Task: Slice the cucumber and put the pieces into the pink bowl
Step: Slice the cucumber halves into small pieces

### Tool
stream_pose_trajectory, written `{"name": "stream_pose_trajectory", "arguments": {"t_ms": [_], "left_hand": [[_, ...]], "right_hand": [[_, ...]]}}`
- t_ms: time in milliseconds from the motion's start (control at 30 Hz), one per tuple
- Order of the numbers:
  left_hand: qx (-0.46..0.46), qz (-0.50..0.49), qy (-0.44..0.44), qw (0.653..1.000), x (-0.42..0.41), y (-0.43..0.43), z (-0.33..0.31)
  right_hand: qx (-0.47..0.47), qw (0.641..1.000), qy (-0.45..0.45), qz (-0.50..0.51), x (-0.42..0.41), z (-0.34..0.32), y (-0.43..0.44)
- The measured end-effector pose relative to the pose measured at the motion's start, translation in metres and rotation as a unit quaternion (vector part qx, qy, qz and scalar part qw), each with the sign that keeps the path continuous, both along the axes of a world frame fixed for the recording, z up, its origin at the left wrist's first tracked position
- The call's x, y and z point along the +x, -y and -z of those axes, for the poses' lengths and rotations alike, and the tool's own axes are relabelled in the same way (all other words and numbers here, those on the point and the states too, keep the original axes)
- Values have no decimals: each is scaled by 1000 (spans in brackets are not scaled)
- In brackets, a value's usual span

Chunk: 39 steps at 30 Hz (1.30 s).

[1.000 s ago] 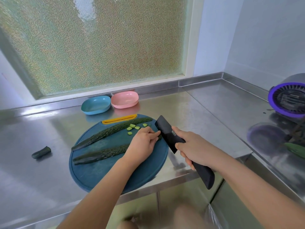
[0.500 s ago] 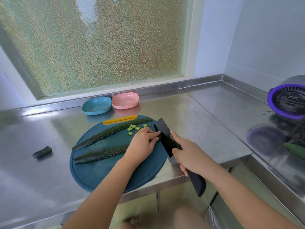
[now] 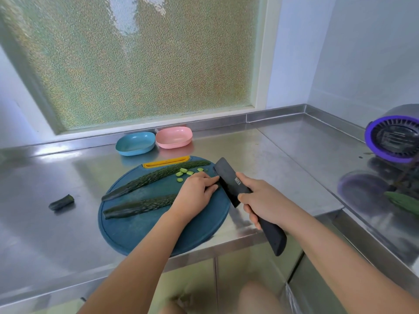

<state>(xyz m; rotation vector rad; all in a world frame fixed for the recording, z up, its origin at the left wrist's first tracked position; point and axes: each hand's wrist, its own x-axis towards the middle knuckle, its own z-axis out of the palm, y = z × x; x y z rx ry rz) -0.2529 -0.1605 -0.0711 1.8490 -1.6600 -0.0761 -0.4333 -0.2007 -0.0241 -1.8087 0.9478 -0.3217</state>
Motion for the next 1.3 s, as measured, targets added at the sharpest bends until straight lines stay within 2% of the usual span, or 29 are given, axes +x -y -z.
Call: {"name": "stream_pose_trajectory", "arguments": {"t_ms": [167,333,600,733,867,1000,1300], "left_hand": [[0,-4,-1,1000,-1,0,0],[-1,-1,2,1000,0,0,0],[-10,2,1,1000,-1,0,0],[12,-4,3,1000,-1,2,0],[63,-35,57,996,-2,6,2],[49,-77,112,990,-5,-5,11],[38,-57,57,996,-3,-7,9]], "right_hand": [[-5,1000,-8,-1,1,0,-1],[-35,998,-55,-12,7,3,2],[-21,998,-66,-7,13,4,10],[-61,994,-94,-16,19,3,-4],[-100,990,-101,-1,22,10,-16],[-104,990,-98,5,19,15,-15],[-50,997,-54,1,16,12,3]]}}
